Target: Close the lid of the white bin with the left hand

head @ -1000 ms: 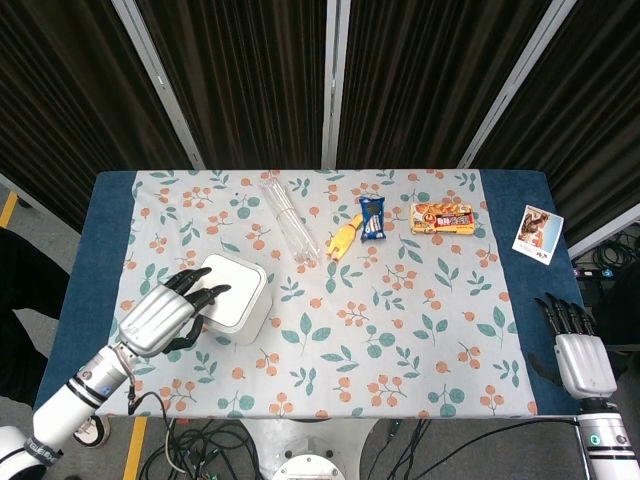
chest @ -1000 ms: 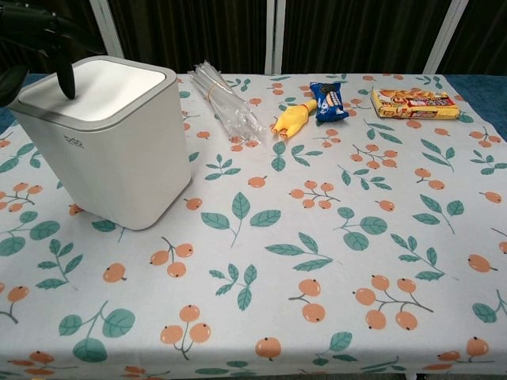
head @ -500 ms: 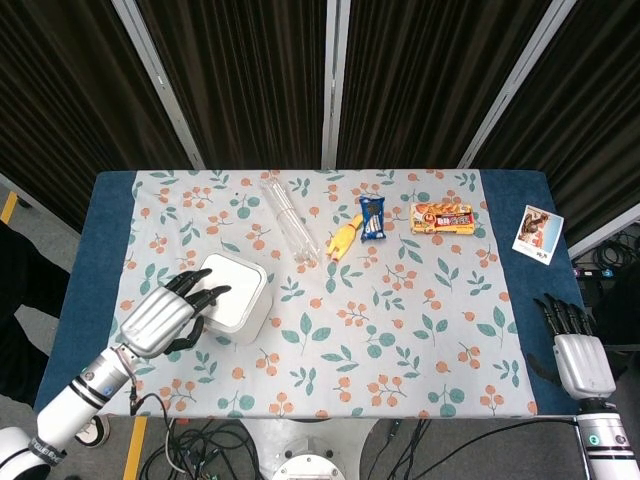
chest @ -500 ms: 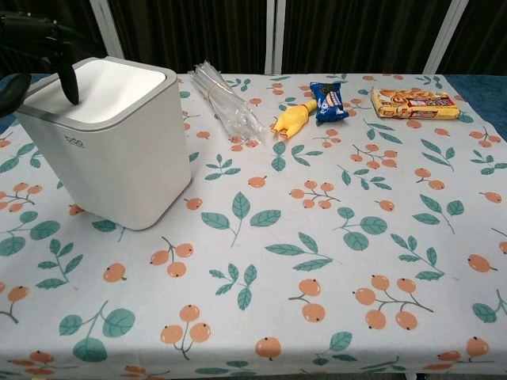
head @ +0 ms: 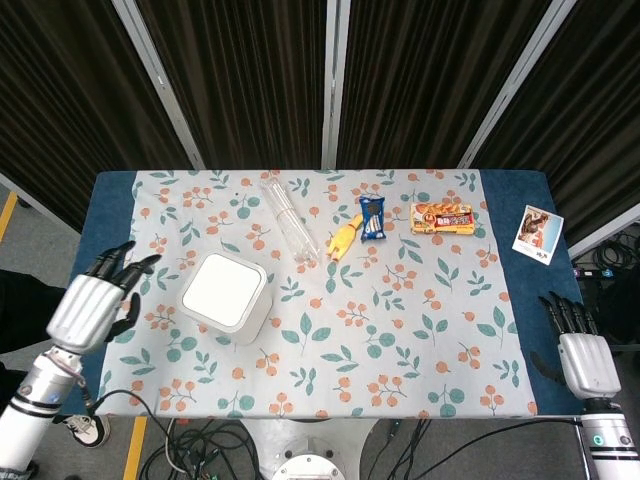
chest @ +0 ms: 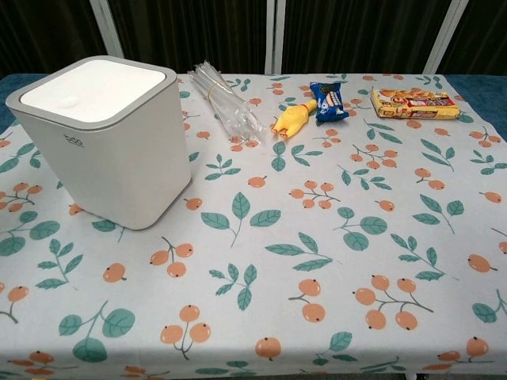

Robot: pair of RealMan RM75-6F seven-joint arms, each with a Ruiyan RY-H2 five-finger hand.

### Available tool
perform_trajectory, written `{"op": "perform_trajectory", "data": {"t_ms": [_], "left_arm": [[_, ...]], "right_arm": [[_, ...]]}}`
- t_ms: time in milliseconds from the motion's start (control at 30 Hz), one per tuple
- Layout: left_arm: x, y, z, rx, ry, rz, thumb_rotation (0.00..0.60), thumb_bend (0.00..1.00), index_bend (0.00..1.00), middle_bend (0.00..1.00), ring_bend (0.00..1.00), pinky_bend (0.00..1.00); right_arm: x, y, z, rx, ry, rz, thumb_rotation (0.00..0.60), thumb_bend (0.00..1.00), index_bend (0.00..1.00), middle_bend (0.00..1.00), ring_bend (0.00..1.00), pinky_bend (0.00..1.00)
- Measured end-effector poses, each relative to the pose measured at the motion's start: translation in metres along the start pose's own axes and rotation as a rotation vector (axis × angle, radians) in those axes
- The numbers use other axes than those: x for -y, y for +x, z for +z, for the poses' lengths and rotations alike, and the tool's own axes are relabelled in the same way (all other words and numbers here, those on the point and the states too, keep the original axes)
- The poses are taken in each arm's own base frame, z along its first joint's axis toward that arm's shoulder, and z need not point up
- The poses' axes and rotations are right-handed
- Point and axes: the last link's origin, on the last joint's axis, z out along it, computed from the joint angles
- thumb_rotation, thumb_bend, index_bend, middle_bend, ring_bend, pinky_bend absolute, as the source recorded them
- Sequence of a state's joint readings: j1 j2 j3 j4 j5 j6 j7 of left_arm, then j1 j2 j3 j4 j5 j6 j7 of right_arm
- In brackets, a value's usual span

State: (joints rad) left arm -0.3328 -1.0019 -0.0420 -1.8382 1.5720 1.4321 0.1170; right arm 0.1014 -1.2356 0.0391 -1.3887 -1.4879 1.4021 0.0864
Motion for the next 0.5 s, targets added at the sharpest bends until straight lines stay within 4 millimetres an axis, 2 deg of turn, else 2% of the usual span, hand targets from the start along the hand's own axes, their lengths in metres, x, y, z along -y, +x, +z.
{"op": "perform_trajectory", "data": {"t_ms": [67,133,167,267,333,500], "left_arm": [[0.017,-0.009,-0.016,0.008,0.064,0.016,0.6,0.56,0.16,0.19,0.05,0.16],[0.031,-0.019,-0.032,0.029,0.112,0.033,0.6,0.41,0.16,0.17,0.05,0.16],[0.038,-0.026,-0.041,0.039,0.137,0.047,0.6,0.29,0.15,0.16,0.05,0.16],[0.05,-0.042,-0.059,0.057,0.181,0.09,0.6,0.07,0.11,0.09,0.02,0.15],[0.053,-0.052,-0.067,0.064,0.201,0.114,0.6,0.01,0.09,0.07,0.0,0.14],[0.056,-0.061,-0.074,0.051,0.234,0.126,0.6,0.0,0.09,0.06,0.0,0.13]], "right_arm": [[0.001,0.002,0.001,-0.004,0.002,-0.002,0.6,0.21,0.0,0.0,0.0,0.0],[0.003,0.003,0.001,-0.007,0.008,-0.002,0.6,0.22,0.0,0.0,0.0,0.0],[0.005,0.003,0.001,-0.009,0.012,-0.002,0.6,0.22,0.0,0.0,0.0,0.0],[0.009,0.003,0.001,-0.011,0.022,-0.004,0.6,0.22,0.0,0.0,0.0,0.0],[0.011,0.003,0.001,-0.01,0.027,-0.007,0.6,0.22,0.0,0.0,0.0,0.0],[0.013,0.003,0.001,-0.01,0.027,-0.011,0.6,0.22,0.0,0.0,0.0,0.0]]}}
